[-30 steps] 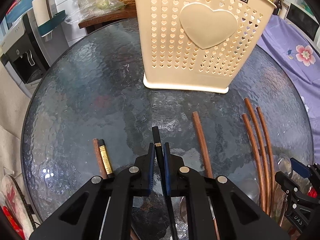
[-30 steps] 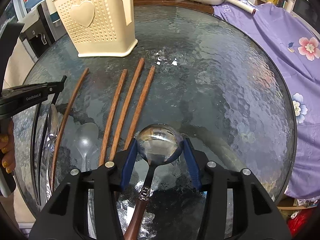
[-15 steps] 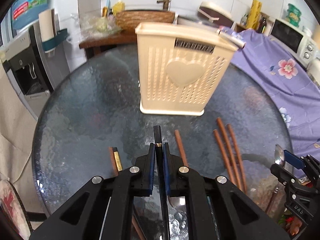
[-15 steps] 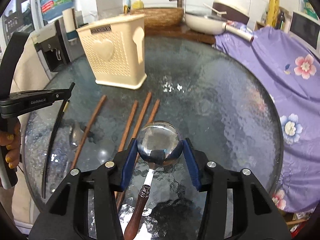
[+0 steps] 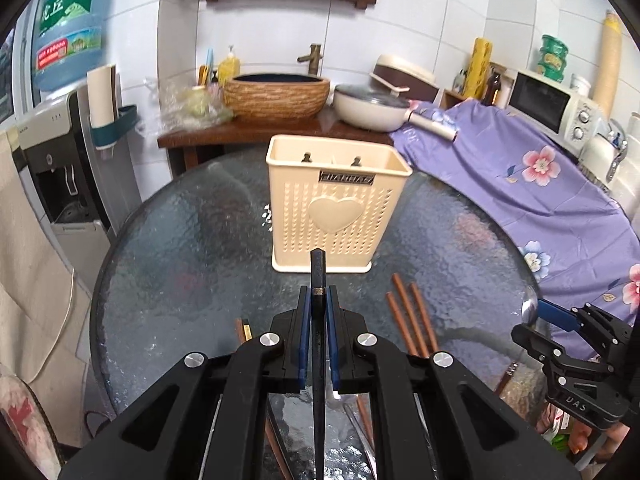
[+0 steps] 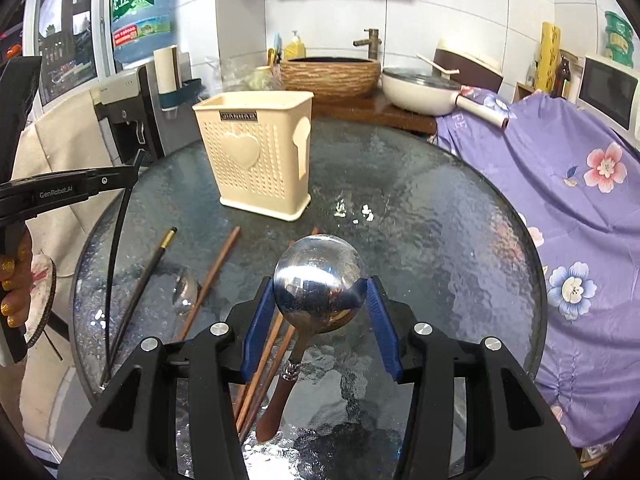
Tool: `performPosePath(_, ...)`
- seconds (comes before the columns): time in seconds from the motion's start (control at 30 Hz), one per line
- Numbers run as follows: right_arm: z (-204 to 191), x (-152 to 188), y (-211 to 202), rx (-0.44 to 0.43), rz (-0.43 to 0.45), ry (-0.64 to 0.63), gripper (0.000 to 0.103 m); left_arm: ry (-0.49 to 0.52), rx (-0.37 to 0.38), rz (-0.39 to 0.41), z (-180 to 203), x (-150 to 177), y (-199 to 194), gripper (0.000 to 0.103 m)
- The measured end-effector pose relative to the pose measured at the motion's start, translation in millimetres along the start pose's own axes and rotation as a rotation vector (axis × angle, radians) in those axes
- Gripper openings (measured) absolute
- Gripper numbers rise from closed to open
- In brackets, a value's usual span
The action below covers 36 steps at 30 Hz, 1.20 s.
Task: Organize utensils
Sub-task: 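Lift the ladle with the right tool while the left tool lifts the chopstick toward the holder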
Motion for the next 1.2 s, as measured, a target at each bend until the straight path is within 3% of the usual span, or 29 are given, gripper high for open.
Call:
performPosePath(0.57, -19.7, -26.1, -28.7, -0.037, 0.079, -0.052, 0.047, 0.010, 0.026, 0.137, 1.2, -20.4, -58.8, 0.007)
performPosePath(0.9, -28.0, -55.9, -29.9, -0.037, 0.105, -0.086, 0.047, 0.008, 0.038, 0.175, 5.4, -42.1, -66.4, 0.007)
performPosePath(1.2, -29.0, -100.6, -27.0, -0.037, 0.128, -0.110, 0.047, -0.002, 0.081, 0.205, 7.4, -91.4, -80.2, 0.007)
Point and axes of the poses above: each gripper's, at about its wrist camera, not at the fingertips, and y roughly the way its jaws point, z to its right, x to its underside, the point moved 9 cm from there along y, roughly the way its jaws point, and after that the axes turned 4 degrees about -x, right-handed, at the moved point
